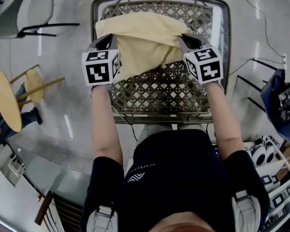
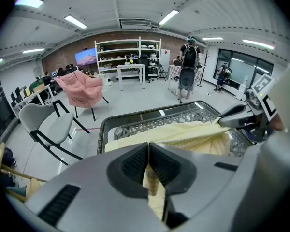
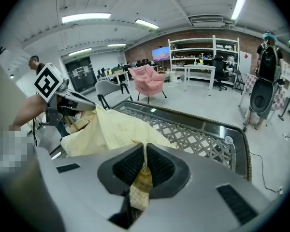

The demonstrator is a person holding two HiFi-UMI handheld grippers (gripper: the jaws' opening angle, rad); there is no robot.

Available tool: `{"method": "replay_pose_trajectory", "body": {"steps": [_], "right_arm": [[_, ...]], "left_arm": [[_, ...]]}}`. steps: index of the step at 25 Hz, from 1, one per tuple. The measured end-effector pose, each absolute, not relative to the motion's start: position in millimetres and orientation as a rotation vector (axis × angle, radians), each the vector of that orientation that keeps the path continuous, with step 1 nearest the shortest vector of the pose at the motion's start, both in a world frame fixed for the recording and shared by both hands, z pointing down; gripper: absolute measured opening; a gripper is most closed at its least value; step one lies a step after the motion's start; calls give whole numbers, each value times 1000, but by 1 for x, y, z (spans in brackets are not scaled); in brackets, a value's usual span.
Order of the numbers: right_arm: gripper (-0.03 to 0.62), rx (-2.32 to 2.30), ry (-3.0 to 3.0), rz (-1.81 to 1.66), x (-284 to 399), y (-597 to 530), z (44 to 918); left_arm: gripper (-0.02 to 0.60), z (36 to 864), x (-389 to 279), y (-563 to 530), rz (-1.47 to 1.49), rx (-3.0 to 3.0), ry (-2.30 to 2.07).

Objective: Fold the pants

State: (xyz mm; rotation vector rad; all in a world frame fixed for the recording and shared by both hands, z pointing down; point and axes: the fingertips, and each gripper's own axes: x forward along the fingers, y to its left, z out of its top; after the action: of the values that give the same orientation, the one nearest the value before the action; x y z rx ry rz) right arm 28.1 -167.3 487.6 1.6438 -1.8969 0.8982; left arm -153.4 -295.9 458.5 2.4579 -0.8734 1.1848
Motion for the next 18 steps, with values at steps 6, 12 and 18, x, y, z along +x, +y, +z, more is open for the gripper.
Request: {"method": "replay_pose_trajectory", "body": {"steps": [6,12,18], "right_arm": [[47,1664,-1892,919,30,-175,497],[48,1694,-1881,904,33,-180,506],[49,1740,-1889,899,37,-191,506]], "left_arm": [[17,477,-153,-304,1249,2450,-884],[17,490,-152,-309,1267,2453,-889],[17,499,-152,-317,1258,2452,-900]]}}
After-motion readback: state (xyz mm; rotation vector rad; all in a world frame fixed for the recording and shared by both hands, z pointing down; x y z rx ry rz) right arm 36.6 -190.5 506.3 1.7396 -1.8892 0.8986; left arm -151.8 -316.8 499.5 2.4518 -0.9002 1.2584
